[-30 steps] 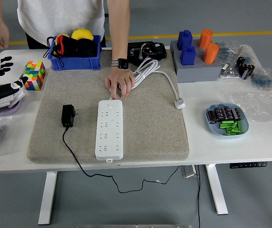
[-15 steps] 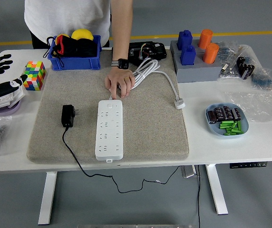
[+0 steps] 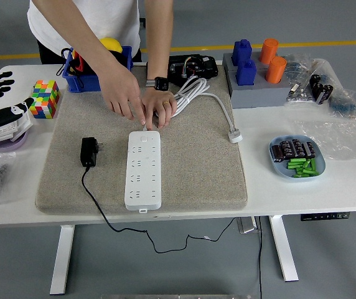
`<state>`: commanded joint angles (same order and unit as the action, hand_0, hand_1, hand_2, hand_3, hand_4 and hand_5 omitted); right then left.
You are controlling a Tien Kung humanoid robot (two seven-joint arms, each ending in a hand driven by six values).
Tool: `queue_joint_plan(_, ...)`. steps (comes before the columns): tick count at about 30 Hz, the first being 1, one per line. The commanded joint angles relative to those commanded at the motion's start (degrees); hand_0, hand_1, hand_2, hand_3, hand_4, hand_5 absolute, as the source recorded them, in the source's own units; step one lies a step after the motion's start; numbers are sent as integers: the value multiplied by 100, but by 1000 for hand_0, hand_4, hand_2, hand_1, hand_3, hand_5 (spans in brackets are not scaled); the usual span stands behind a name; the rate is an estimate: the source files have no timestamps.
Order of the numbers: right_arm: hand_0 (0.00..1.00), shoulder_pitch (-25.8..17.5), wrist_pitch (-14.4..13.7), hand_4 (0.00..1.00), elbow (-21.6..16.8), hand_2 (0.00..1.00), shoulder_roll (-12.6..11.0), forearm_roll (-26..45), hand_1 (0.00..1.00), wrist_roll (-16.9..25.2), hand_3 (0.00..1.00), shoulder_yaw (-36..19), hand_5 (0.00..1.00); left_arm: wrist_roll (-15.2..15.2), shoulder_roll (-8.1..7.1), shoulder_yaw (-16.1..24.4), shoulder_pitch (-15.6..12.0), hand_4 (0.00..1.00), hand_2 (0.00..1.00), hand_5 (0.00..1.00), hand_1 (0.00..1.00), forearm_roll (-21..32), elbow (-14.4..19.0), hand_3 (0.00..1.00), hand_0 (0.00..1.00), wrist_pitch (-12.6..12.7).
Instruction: Pull the plug out,throw it away,press the button
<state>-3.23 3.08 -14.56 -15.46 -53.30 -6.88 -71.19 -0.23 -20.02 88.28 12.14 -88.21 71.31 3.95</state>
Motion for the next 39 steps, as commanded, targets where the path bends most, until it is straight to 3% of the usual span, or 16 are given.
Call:
queue_joint_plan(14,725,-40,-3,764,-6,663,1,-5,674,2,660,-32,632,2,-21,-68,-15,819,831,231,830,11,50,864,837,13)
queue_joint_plan(19,725,-55,1,764,0,663,18,-5,674,-2,660,-46,632,70,-221,-722,25,819,831,231,830,77,245,864,837,-32)
queue_joint_plan(20,725,-55,3,764,-2,663,20,-8,673,-3,658,-49,632,92,-255,-865,26,815,801,201,811,86,297,863,781,-51)
queue_joint_plan(25,725,-55,1,764,-8,663,22,-15,673,-1,658,-74,632,371,-487,-1636,125,815,801,201,811,79,777,863,781,-344)
queue_joint_plan(26,725,-54,0,763,-9,663,20,-13,673,-1,659,-76,632,463,-537,-1805,175,622,603,2,618,64,883,825,520,-440)
queue_joint_plan(31,725,-45,-2,763,-5,663,16,-15,673,-1,659,-101,632,730,-710,-2538,452,622,603,2,618,168,1136,825,520,-708)
queue_joint_plan(32,725,-49,-1,764,-3,663,17,-8,673,-2,658,-101,632,759,-741,-2707,555,429,464,2,453,208,1132,750,342,-737)
queue_joint_plan(37,725,-49,1,764,0,663,18,0,673,-3,658,-117,632,859,-727,-3741,1228,429,464,2,453,300,880,750,342,-757)
queue_joint_plan(38,725,-46,1,764,-1,663,18,1,674,-3,659,-120,632,870,-706,-3948,1367,243,251,2,217,299,823,731,155,-734)
queue_joint_plan(39,725,-45,0,764,-1,663,18,2,674,-3,659,-123,632,874,-687,-4104,1466,243,251,2,217,301,779,731,155,-711)
